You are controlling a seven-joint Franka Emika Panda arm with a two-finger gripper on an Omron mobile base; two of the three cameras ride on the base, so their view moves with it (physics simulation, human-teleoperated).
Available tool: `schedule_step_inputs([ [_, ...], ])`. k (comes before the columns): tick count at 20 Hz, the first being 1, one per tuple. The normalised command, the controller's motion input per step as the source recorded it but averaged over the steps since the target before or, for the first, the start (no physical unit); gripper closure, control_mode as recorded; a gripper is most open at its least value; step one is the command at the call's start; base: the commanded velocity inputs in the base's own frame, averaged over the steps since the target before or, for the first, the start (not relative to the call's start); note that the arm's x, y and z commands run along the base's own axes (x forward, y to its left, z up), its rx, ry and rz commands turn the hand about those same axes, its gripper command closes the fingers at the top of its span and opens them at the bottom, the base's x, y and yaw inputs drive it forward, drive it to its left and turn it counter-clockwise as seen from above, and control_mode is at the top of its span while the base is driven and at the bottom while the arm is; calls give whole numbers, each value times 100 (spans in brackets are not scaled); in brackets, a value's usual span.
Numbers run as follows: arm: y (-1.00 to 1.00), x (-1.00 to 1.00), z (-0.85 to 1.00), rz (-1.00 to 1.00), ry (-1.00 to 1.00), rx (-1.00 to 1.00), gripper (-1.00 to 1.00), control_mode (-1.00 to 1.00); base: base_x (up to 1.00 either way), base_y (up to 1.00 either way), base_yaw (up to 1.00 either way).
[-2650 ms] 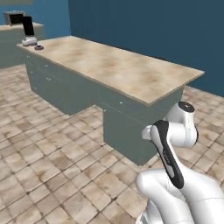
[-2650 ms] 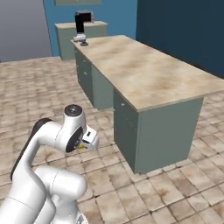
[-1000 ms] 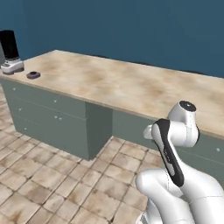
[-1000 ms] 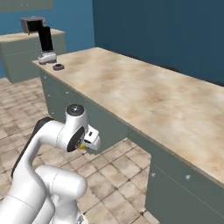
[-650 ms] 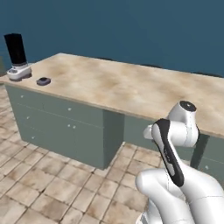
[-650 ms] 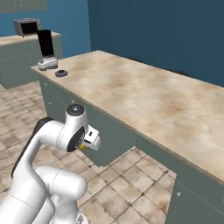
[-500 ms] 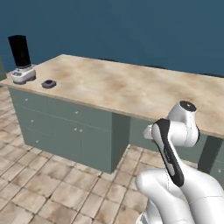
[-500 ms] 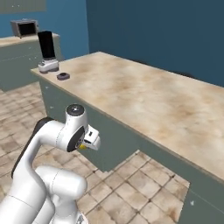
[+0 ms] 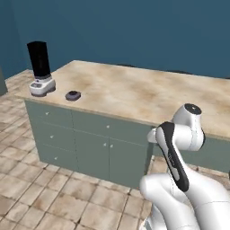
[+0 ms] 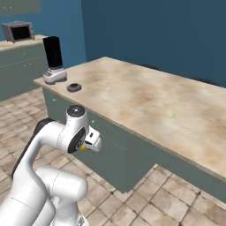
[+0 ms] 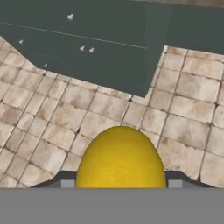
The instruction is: Grab the lemon and lime from the fridge, place them in the blender, close the lid, and turn on the blender to create a marinade.
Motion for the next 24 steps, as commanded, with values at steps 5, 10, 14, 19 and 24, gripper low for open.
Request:
schedule_step_inputs([
  [5, 0, 0, 0, 0, 0, 0, 100, 100, 86, 100, -20],
  [10, 0, 0, 0, 0, 0, 0, 100, 100, 86, 100, -20],
  [14, 0, 0, 0, 0, 0, 0, 100, 100, 88, 100, -20],
  [19, 0, 0, 0, 0, 0, 0, 100, 100, 88, 100, -22],
  [24, 0, 0, 0, 0, 0, 0, 100, 100, 86, 100, -22],
])
